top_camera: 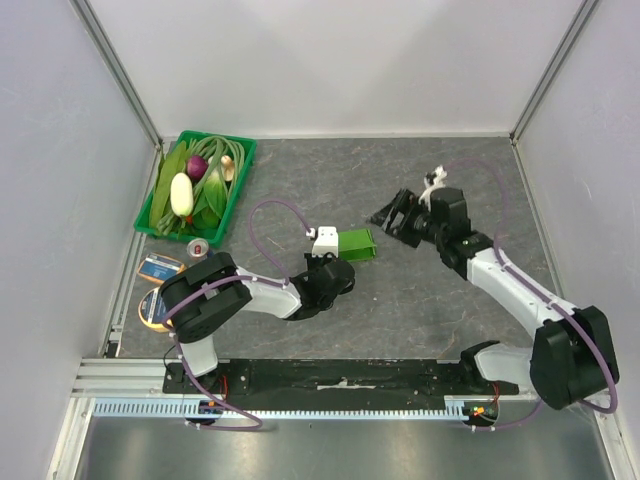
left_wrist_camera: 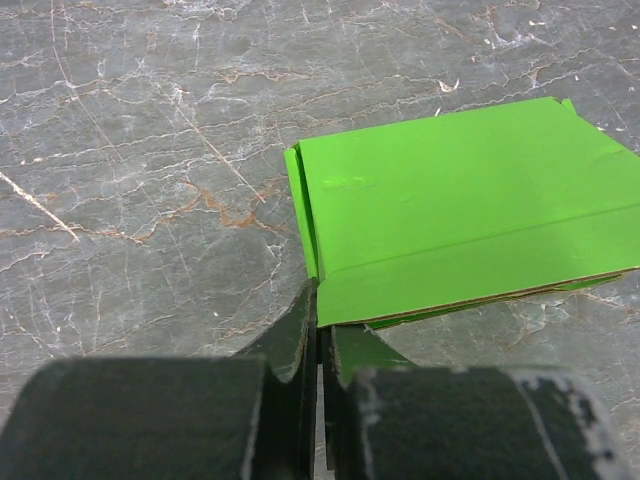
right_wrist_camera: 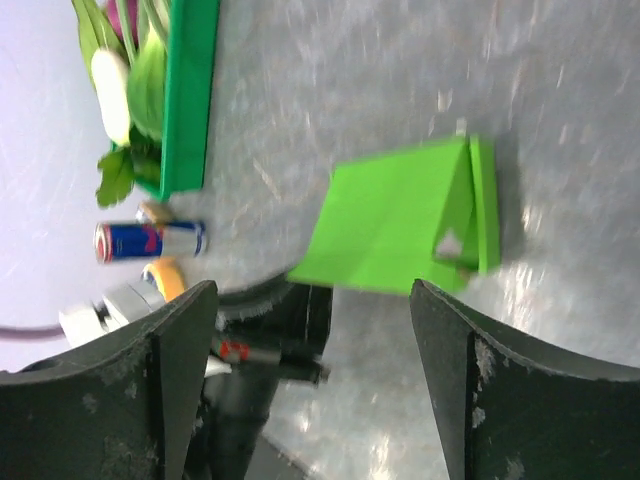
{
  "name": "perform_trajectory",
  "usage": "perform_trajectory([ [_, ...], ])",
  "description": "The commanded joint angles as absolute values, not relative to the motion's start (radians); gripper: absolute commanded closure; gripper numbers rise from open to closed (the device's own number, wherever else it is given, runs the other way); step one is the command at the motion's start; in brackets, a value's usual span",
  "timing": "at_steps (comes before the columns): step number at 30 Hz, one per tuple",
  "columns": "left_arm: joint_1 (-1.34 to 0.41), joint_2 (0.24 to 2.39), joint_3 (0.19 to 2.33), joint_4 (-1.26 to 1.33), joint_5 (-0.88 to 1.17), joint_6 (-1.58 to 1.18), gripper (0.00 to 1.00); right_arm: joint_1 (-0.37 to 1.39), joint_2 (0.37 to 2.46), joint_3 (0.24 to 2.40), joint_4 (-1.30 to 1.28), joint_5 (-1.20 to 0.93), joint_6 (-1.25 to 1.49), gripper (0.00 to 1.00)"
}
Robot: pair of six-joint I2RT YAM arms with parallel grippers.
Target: Fold the paper box
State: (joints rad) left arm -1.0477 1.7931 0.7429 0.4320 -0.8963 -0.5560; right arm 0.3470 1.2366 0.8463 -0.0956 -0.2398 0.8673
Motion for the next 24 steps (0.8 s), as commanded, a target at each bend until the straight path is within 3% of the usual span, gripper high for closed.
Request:
perform_trajectory([
  [1,-1.049,1.829,0.750,0.333,-0.942,-0.534,0.98,0.359,1.204,0.660,0.101,-0.413,1.219,0.16],
  [8,-1.051,1.842,0.761,0.310,-0.943,-0.546,0.98,0.478,1.176,0.583,0.170,-0.157,1.431,0.19],
  [13,-1.051,1.841,0.758,0.302,-0.943,-0.557,0.98,0.502,1.273,0.492,0.392,-0.124,1.623,0.28],
  [20,-1.055,1.832,0.755,0.295,-0.946,-0.560,0.98,0.563,1.350,0.551,0.336,-0.051,1.647,0.30],
  [24,-1.058,1.833,0.759,0.295,-0.948,-0.557,0.98,0.584,1.413,0.558,0.374,-0.018,1.692,0.38],
])
